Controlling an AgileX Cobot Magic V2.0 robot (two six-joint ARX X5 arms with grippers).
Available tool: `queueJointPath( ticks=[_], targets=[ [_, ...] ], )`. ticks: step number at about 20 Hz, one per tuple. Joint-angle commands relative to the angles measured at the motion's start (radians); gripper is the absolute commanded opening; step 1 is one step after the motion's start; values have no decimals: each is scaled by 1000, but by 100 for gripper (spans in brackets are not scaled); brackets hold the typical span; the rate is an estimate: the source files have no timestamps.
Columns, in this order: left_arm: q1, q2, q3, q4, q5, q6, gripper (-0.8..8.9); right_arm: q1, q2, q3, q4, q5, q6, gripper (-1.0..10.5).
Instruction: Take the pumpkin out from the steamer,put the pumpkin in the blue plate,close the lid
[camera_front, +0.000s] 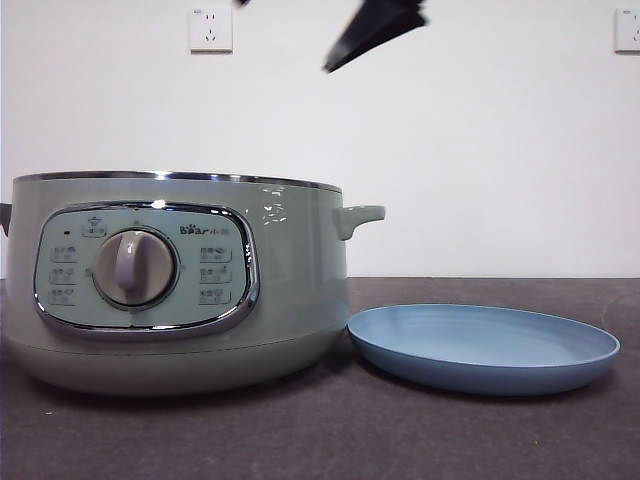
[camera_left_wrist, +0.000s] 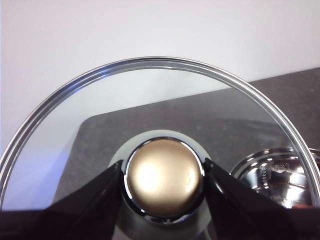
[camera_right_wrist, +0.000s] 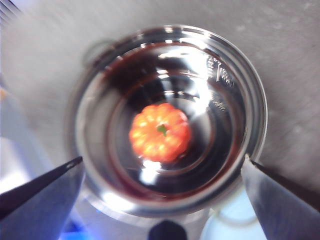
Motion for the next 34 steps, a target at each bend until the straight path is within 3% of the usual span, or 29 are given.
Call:
queueJointPath(
  ticks=[1,6,11,17,18,21,22,29,34],
  targets=[
    [-1,-10,9,31,-13,9,-9,64,104,90,-19,86,-38,699],
    [-1,-10,9,22,-12,8,-9,147,275,150,-17,221,-93,760],
    [-1,-10,9,6,-11,8,-9,155,394,150,16,217,-113,759],
    [-1,-9,9,3,-11,8,-9,153,488,150,55,134,-109,750],
    [-1,-8,9,3,-11,8,-9,153,491,150,53,136,-105,687],
    [-1,-8,9,3,-11,8,-9,153,491,150,61,144,-105,114],
    [-1,-8,9,3,-11,8,-9,153,491,150,62,144,-105,-21],
    [-1,-6,9,3,-1,8,-9,143,315,150,31,148,-107,-10],
    [-1,47,9,58,34,8,-9,20,66,150,-192,147,-110,-11]
  ],
)
